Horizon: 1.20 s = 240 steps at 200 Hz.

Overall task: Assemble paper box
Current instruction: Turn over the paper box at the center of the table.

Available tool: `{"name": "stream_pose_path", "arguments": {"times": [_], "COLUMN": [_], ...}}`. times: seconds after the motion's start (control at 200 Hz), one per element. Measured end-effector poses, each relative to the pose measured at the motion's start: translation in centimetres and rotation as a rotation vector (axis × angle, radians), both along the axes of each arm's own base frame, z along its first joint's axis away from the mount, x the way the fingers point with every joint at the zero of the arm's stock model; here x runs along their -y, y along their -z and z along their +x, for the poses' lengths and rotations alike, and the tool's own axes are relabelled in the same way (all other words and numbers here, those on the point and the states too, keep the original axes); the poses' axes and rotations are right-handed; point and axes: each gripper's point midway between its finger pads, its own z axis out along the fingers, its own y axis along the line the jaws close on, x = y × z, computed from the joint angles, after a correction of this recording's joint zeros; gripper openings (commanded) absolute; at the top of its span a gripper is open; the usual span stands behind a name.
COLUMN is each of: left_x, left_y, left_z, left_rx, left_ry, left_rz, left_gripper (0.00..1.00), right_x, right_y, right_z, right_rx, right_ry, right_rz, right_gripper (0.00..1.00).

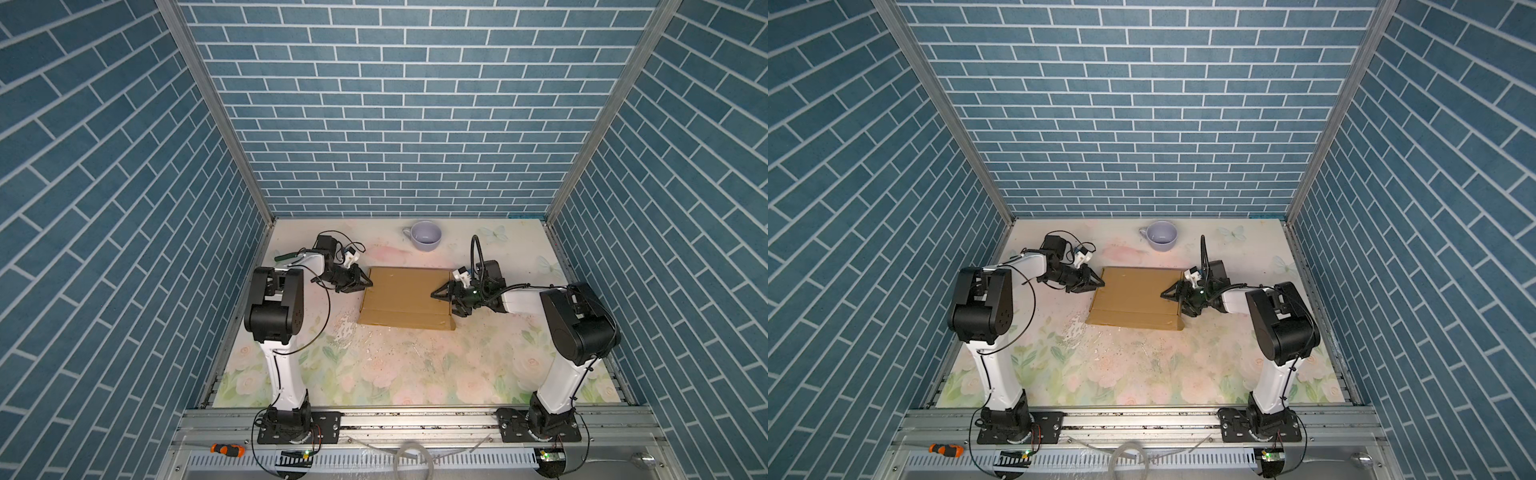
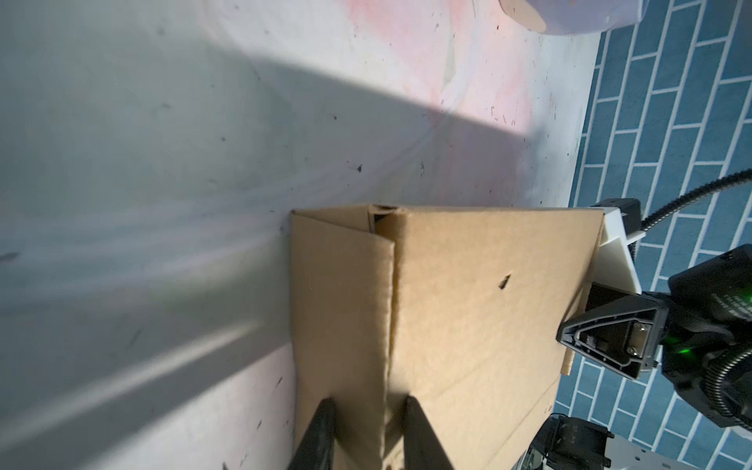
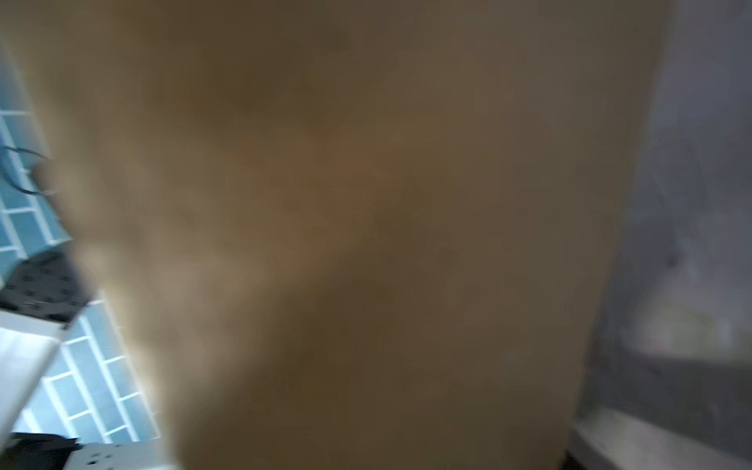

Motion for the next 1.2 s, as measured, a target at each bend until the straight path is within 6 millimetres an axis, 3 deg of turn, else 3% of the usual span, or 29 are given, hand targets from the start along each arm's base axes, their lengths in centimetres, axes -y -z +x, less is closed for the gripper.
{"name": "stream_pose_path", "arguments": {"times": [0.105,0.205,0.28,0.415,0.45,0.51,0.565,0.64,0.75,0.86,1.05,1.2], "left_x": [-0.6,-0.8,-1.2,-2.2,-2.1,-1.6,-0.6,1.1,4.1,6.3,7.6,8.0], "left_y": [-0.7,-3.3,-6.8,-15.5,-18.0,-21.5,-24.1,-25.6,-25.5,-22.7,-17.8,-15.0], "left_z": [-0.3,0.0,0.2,-0.5,-1.5,-4.0,-6.9,-10.5,-13.9,-15.6,-16.4,-14.8], "left_rx": [-0.01,0.044,0.135,0.459,0.581,0.788,0.974,1.16,1.342,1.414,1.449,1.482], "left_ry": [-0.05,-0.078,-0.097,-0.117,-0.108,-0.073,-0.016,0.094,0.327,0.593,0.939,1.069], "left_rz": [0.025,0.043,0.059,0.168,0.205,0.262,0.3,0.348,0.462,0.618,0.839,0.976], "left_gripper": [0.47,0.51,0.54,0.65,0.72,0.98,1.0,1.0,1.0,1.0,0.99,0.93], "right_x": [-0.1,-0.3,-0.3,-0.1,0.1,0.4,0.7,1.1,1.6,2.1,2.3,2.5], "right_y": [-0.9,-2.1,-3.1,-5.2,-5.9,-7.1,-8.3,-10.3,-12.7,-13.8,-13.7,-14.0], "right_z": [0.2,0.8,1.3,1.8,1.8,1.7,1.5,1.2,0.5,-0.3,-1.4,-2.4], "right_rx": [-0.017,-0.04,-0.052,-0.088,-0.1,-0.12,-0.128,-0.129,-0.128,-0.145,-0.221,-0.257], "right_ry": [0.031,0.069,0.092,0.142,0.157,0.179,0.192,0.204,0.205,0.204,0.21,0.204], "right_rz": [0.077,0.144,0.185,0.245,0.262,0.289,0.308,0.33,0.351,0.356,0.338,0.331], "right_gripper": [0.62,0.59,0.54,0.49,0.48,0.47,0.47,0.46,0.45,0.44,0.42,0.41]}}
